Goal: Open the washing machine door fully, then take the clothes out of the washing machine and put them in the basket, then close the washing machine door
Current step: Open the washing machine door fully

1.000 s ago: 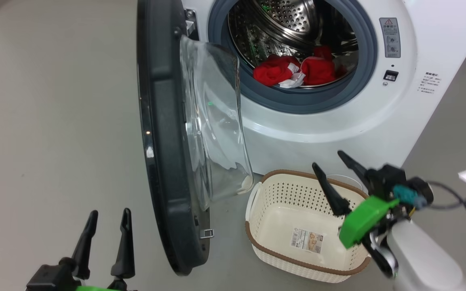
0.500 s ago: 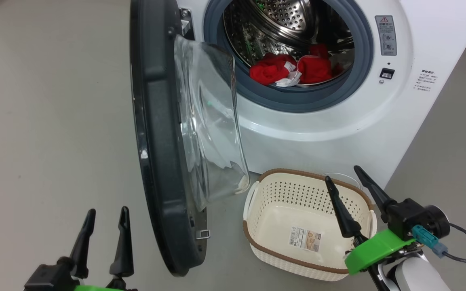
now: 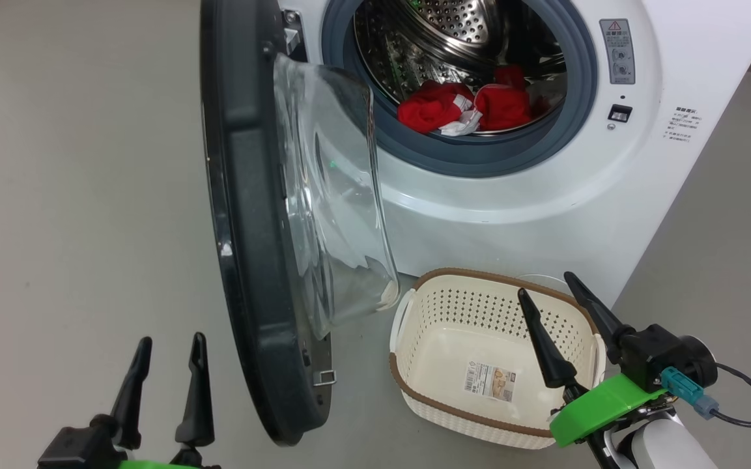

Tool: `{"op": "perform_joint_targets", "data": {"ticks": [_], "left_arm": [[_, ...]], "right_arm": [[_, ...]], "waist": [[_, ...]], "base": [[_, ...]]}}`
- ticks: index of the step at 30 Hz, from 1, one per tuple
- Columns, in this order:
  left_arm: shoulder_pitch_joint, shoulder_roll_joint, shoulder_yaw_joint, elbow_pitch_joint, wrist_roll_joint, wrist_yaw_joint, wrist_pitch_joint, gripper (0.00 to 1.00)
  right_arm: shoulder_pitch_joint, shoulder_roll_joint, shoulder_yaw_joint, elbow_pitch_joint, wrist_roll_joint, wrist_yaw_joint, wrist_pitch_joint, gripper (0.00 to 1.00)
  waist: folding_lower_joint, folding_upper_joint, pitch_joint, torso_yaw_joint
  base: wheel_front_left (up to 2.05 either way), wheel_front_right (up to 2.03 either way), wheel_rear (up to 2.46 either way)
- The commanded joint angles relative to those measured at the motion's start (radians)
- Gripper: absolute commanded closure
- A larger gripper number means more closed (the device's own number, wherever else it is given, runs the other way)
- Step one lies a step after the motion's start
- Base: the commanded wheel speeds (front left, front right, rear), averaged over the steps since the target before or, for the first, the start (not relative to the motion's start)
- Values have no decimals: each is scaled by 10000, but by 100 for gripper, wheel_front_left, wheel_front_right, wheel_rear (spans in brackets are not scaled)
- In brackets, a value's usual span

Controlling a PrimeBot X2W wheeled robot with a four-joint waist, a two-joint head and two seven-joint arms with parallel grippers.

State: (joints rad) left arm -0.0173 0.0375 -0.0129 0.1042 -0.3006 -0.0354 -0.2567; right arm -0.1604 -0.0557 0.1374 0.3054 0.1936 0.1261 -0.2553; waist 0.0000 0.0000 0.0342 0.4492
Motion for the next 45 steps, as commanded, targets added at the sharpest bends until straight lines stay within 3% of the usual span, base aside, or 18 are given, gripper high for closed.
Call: {"op": "perform_joint_targets", "data": {"ticks": [1,10,11,12,24,32,38,45], "left_arm": [[-44,127,326,-285,30,47,-51,0],[-46,127,268,-304,224,-67,-51,0],[-93,127,249,-501,234,-138,-51,75],[-127,127,243,-627,247,-164,-51,100],[-919,127,121,-3167,601,56,-51,100],[-1386,127,-854,-4673,597,-97,548,100],[-1360,127,-1809,-4734,451,-292,1406,100],[-922,135,-2517,-3774,262,-124,2267,100]], "right_arm": [[-61,51,254,-243,155,46,-64,0],[-83,53,350,-143,396,46,-64,0],[-78,53,352,-130,421,46,-64,0],[-73,53,346,-127,436,46,-64,0],[35,54,319,-96,501,46,-64,0],[13,54,451,-25,535,46,-64,0],[-107,54,499,13,467,46,-64,0],[-221,54,491,-6,424,46,-64,0]], "waist": [[0,0,0,18],[0,0,2,48],[0,0,-15,37],[0,0,-26,32],[0,0,-193,-114],[0,0,-220,-300],[0,0,-137,-413],[0,0,57,-447]], "base": [[0,0,0],[0,0,0],[0,0,0],[0,0,0],[0,0,0],[0,0,0],[0,0,0],[0,0,0]]}}
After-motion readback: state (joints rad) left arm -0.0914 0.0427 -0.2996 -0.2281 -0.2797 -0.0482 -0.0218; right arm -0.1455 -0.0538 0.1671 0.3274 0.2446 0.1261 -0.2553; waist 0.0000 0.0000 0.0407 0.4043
